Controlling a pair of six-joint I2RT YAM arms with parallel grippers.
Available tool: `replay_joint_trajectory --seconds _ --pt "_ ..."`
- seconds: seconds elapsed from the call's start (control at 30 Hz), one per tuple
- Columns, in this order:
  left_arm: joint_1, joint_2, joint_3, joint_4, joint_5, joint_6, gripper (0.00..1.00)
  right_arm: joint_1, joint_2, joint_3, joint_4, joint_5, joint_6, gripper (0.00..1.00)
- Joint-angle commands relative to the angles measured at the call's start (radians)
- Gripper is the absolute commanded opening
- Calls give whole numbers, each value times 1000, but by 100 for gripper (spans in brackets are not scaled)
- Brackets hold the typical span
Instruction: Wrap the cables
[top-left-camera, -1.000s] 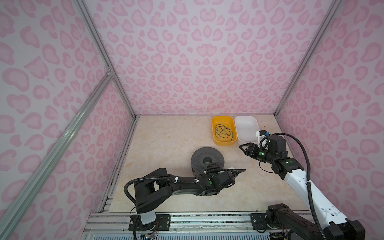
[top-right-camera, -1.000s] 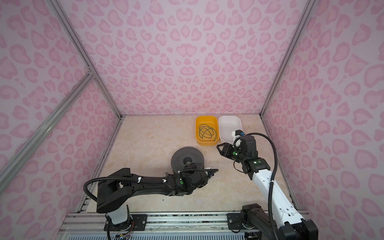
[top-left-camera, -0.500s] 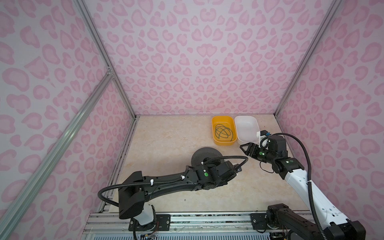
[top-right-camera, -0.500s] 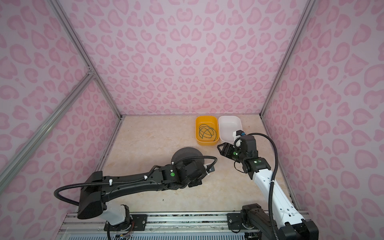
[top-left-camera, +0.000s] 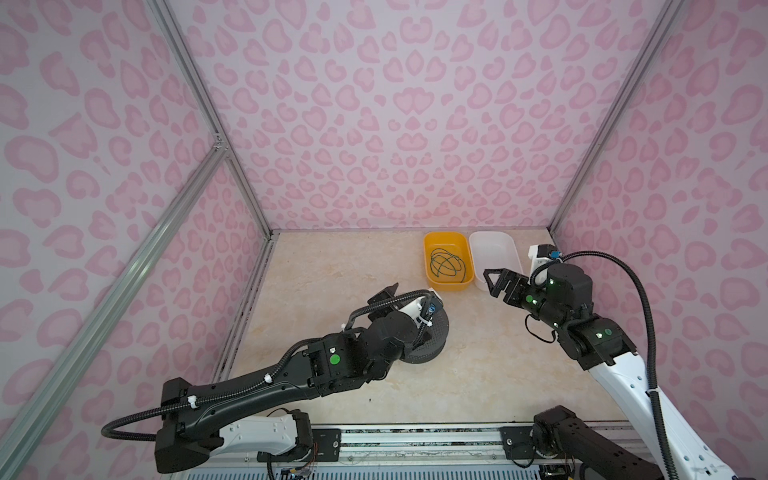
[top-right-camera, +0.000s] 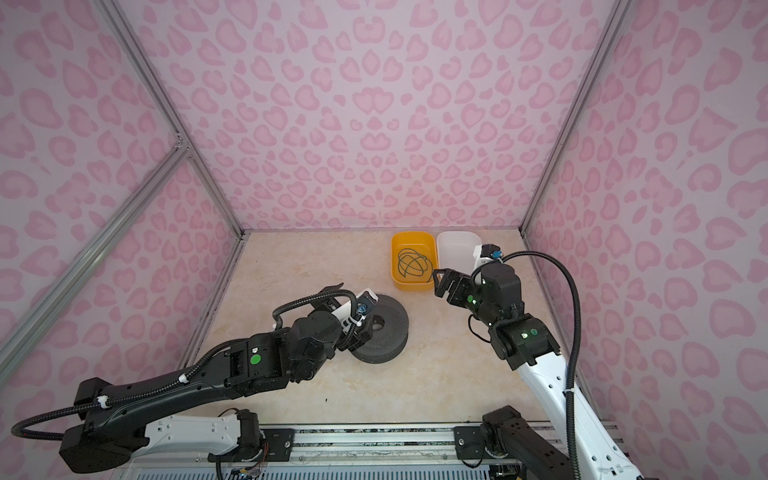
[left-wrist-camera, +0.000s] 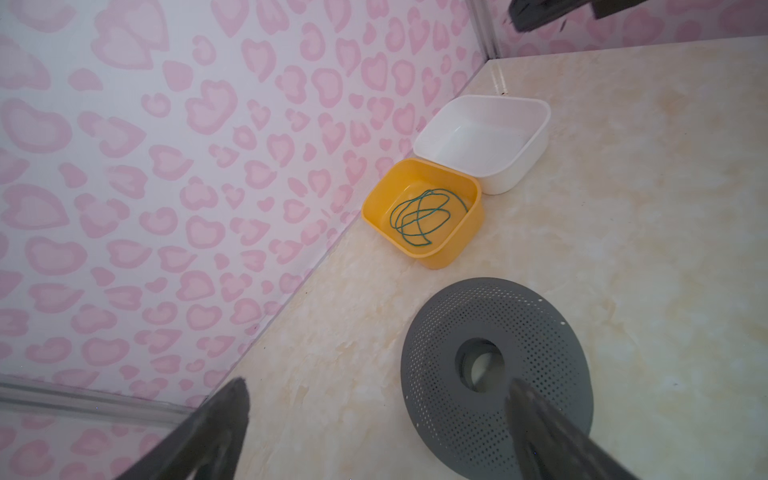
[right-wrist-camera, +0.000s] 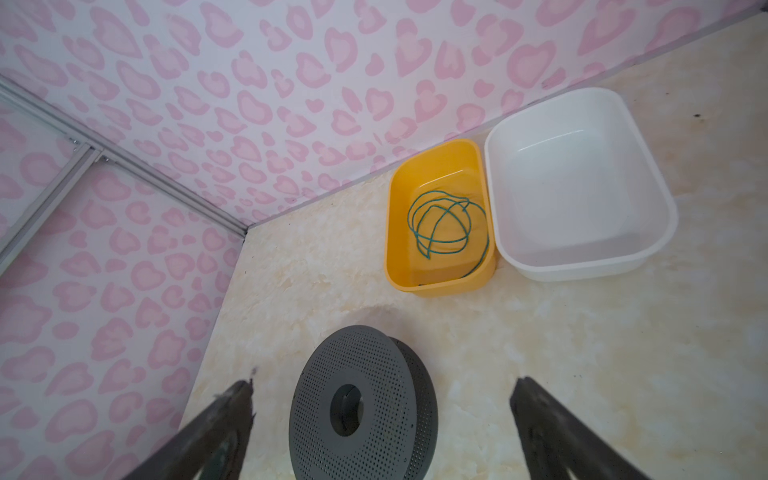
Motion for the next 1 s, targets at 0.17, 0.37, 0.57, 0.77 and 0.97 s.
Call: replay_joint_trajectory --seconds 0.17,0.37,0.57,0.77,0.97 --pt "49 -12 -37 59 -110 148 97 11 -151 -223 344 245 -181 98" --pt "249 -181 -183 187 242 15 97 10 -213 -363 568 168 -353 98" --pt "380 -362 -459 488 368 -17 97 10 -237 -445 662 117 -418 98" --pt "504 -408 -595 632 352 -78 97 10 -284 -572 785 45 -425 98" --pt "780 -461 -785 864 410 -264 97 11 -306 -587 765 21 -429 98"
